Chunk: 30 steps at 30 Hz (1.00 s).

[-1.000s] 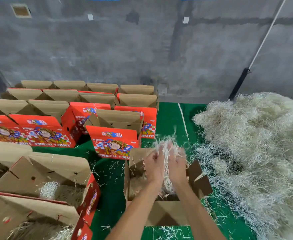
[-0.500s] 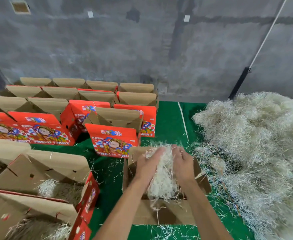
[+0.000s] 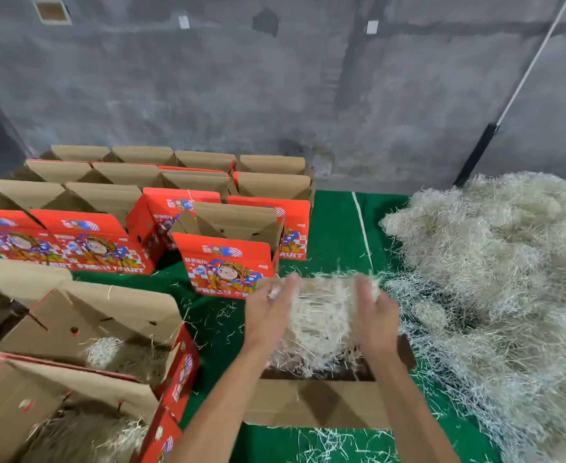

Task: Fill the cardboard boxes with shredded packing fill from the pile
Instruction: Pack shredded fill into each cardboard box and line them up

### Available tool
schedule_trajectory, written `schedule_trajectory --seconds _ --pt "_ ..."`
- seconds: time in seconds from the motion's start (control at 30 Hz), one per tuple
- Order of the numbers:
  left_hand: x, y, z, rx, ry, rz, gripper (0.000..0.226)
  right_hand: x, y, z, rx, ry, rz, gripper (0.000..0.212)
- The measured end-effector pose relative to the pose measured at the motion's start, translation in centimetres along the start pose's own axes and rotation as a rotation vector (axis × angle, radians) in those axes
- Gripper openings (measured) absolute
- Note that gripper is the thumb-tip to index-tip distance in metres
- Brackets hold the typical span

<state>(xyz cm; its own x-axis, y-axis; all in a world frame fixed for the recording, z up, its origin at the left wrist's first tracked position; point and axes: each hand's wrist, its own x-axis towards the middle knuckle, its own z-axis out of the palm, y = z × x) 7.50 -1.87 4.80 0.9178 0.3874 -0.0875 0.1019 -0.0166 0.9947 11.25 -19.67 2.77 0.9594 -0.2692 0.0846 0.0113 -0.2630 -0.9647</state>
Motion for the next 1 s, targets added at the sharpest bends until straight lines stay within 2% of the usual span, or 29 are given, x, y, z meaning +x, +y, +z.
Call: schedule_trajectory --seconds 0.03,0.1,0.13,0.17,0.23,0.27,0.33,0.4,0.47,0.5,0.57,0.63,0.7,0.77,0.8,0.83,0.9,0.97,1.0 --pt "0.1 0.1 -1.0 -0.031 0.016 0.033 0.043 0.5 -0.1 -1.1 0.013 0.061 0.035 0.063" --pt "-0.1 0.1 -2.1 -0.100 0.073 0.044 0.037 0.7 -0.2 -1.9 0.109 0.123 0.055 0.068" --pt "-0.4 0.0 -1.9 -0.113 0.076 0.013 0.039 0.5 -0.1 -1.5 0.179 0.087 0.068 0.073" --pt "-0.8 0.1 -1.2 -0.132 0.043 -0.033 0.055 0.2 0.0 -0.8 0.266 0.017 0.114 0.078" --pt "-1.6 -0.2 1.1 -0.103 -0.065 -0.104 0.070 -1.3 -0.7 1.5 0.297 -0.166 0.156 0.062" --pt "-2.0 -0.2 2.3 -0.046 -0.107 -0.118 0.079 -2.0 -0.9 2.7 0.174 -0.247 0.074 0.046" --pt "-2.6 -0.7 3.7 0.028 -0.107 -0.127 0.093 -2.7 -1.0 3.9 0.015 -0.314 -0.108 0.038" --pt "-2.3 -0.8 2.4 0.016 -0.081 -0.082 0.078 -2.1 -0.8 2.6 -0.020 -0.275 -0.198 0.045" --pt "-0.8 -0.4 -0.3 -0.040 -0.036 -0.050 0.041 -1.0 -0.4 -0.1 0.010 -0.242 -0.166 0.050" --pt "0.0 -0.2 -1.7 -0.133 0.039 -0.068 0.039 -0.3 -0.1 -1.5 0.050 -0.209 -0.111 0.050" --pt "1.7 -0.2 -3.9 -0.344 0.190 -0.150 0.063 0.6 0.2 -3.7 0.149 -0.109 0.016 0.048" --pt "2.1 -0.3 -3.9 -0.301 0.175 -0.206 0.074 0.8 0.2 -4.3 0.213 -0.052 0.094 0.050" --pt "0.8 -0.6 -1.7 -0.205 0.054 -0.235 0.067 0.1 -0.3 -3.3 0.179 -0.145 0.113 0.059" --pt "-0.7 -1.1 1.3 -0.165 -0.069 -0.226 0.051 -1.5 -0.8 -1.3 0.077 -0.356 0.100 0.076" --pt "-1.2 -1.6 2.4 -0.158 -0.117 -0.222 0.051 -2.2 -0.6 -0.3 -0.022 -0.433 0.070 0.076" --pt "-1.4 -2.1 3.1 -0.107 -0.125 -0.225 0.060 -2.5 -0.1 0.4 -0.140 -0.441 0.033 0.070" --pt "-1.2 -2.6 2.6 0.035 -0.029 -0.168 0.066 -1.8 0.9 0.3 -0.259 -0.362 -0.037 0.042" --pt "-0.5 -2.4 0.3 0.028 0.115 -0.011 0.058 -0.5 1.2 -1.7 -0.209 -0.206 -0.012 0.053" --pt "0.0 -2.4 -1.0 0.037 0.168 0.040 0.054 0.1 1.6 -3.0 -0.149 -0.113 -0.003 0.049"
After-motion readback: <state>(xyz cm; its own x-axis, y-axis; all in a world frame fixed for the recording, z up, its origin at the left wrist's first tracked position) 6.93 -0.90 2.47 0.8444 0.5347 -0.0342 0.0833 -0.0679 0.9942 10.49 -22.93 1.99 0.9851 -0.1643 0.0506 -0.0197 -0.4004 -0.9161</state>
